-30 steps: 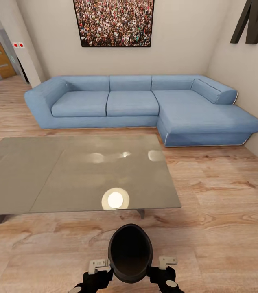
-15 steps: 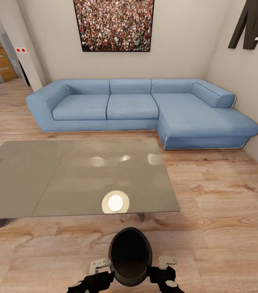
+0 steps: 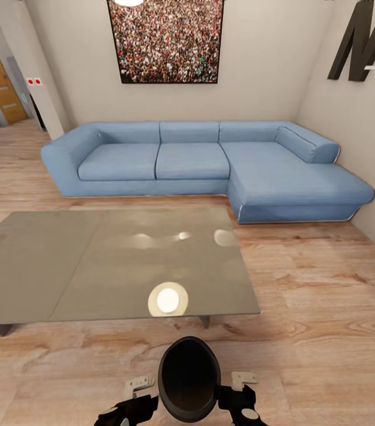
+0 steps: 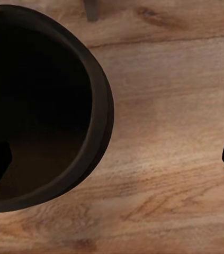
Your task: Place each of the two pumpkins and all three candles from the living room inside a cabinet in the living room (use any cabinet), then make sure every cabinet is closed, and position the cauldron so it is next to a table in the living room.
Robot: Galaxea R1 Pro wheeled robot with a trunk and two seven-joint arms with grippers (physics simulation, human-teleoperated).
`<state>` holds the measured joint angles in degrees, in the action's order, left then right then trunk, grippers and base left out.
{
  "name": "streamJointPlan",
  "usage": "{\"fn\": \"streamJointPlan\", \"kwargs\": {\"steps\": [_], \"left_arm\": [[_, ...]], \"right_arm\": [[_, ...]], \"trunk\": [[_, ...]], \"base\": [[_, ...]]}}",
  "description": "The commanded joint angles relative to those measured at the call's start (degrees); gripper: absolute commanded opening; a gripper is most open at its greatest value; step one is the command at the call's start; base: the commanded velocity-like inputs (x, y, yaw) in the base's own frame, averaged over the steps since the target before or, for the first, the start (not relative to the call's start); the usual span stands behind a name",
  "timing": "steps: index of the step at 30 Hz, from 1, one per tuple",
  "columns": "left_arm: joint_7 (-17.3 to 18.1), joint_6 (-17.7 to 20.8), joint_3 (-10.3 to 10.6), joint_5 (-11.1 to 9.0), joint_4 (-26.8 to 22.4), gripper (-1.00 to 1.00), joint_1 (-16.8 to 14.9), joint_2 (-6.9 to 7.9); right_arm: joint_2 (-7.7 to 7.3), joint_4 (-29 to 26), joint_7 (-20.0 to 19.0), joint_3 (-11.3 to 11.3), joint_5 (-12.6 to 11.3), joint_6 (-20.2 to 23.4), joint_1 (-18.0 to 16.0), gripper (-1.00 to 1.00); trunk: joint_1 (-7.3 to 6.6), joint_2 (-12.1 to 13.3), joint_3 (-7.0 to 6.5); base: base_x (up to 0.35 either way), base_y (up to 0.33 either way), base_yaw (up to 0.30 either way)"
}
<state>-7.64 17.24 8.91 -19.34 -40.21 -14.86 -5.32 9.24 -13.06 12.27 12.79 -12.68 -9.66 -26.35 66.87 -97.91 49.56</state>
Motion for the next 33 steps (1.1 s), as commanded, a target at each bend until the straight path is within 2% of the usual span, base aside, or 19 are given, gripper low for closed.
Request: {"fn": "streamJointPlan", "kwargs": {"steps": [1, 15, 24, 33], "left_arm": [[-0.53, 0.18, 0.24, -0.61, 0.23, 1.00, -0.01, 0.06], [-0.62, -0.30, 0.01, -0.44, 1.25, 1.00, 0.00, 0.06], [-0.53, -0.45, -0.19, -0.42, 1.27, 1.00, 0.00, 0.14], [-0.52, -0.45, -0.16, -0.46, 1.27, 1.00, 0.00, 0.22]], "right_arm": [[-0.01, 0.05, 0.26, 0.49, -0.59, -0.31, 0.00, 1.00], [-0.01, 0.16, 0.17, 0.39, -0.68, -0.53, 0.08, 1.00], [-0.01, 0.14, 0.14, 0.39, -0.68, -0.62, 0.08, 1.00], [-0.01, 0.66, 0.21, 0.39, -0.59, -2.62, 0.08, 1.00]], "trunk": [[-0.23, 0.40, -0.15], [-3.31, 6.01, -2.83], [-3.31, 6.01, -3.63], [-3.31, 6.01, -4.48]], "base": [[0.000, 0.000, 0.000], [0.000, 0.000, 0.000], [0.000, 0.000, 0.000], [0.000, 0.000, 0.000]]}}
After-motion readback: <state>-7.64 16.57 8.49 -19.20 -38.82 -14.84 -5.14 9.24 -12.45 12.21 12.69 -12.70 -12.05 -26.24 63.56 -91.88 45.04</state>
